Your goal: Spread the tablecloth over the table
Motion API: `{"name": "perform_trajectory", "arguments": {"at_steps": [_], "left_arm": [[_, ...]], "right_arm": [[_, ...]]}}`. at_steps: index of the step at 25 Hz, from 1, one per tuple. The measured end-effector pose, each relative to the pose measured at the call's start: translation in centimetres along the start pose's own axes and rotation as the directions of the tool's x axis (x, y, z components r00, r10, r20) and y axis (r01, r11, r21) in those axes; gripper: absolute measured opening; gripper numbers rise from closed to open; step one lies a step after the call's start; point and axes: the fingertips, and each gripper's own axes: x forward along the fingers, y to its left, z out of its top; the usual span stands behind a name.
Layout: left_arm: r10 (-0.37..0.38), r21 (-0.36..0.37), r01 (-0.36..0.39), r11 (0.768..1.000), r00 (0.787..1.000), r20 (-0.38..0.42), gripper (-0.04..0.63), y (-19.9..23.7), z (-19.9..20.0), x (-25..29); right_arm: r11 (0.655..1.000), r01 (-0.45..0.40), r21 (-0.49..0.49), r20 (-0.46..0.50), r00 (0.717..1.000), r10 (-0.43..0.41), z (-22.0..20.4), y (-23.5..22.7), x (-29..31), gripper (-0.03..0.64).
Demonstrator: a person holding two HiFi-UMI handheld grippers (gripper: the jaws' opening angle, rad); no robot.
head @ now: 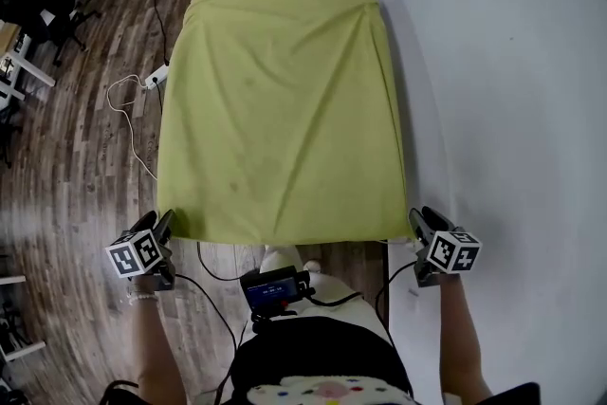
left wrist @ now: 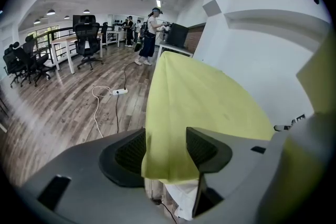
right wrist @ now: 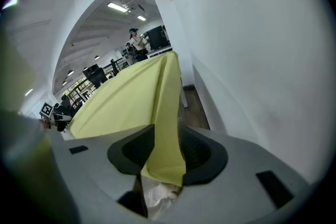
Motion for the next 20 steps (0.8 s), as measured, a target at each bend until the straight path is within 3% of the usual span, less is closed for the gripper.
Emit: {"name": "perform_trajectory", "arguments": {"at_steps": [7, 14, 17, 20], "left_arm": [[0.02, -0.006, -0.02, 1.0, 1.0, 0.004, 0.258, -0.4, -0.6, 0.2], [0.04, 0.025, -0.04, 0.999, 0.999, -0.01, 0.258, -0.2, -1.3, 0.3], [0.061, 0.067, -0.06, 0.996, 0.998, -0.017, 0.258, -0.3, -1.5, 0.7], [0.07, 0.055, -0.069, 0.996, 0.997, -0.014, 0.212, 0.2, -1.2, 0.4]], "right_arm": [[0.991, -0.062, 0.122, 0.038, 0.998, 0.057, -0.9, 0.5, 0.4, 0.143], [0.979, -0.148, 0.138, 0.024, 0.989, 0.146, -1.5, 1.9, 0.9, 0.143], [0.969, -0.194, 0.15, 0.024, 0.981, 0.193, -1.4, 2.4, 1.0, 0.086], [0.978, -0.164, 0.128, 0.007, 0.986, 0.165, -1.1, 2.1, 0.3, 0.034]]}}
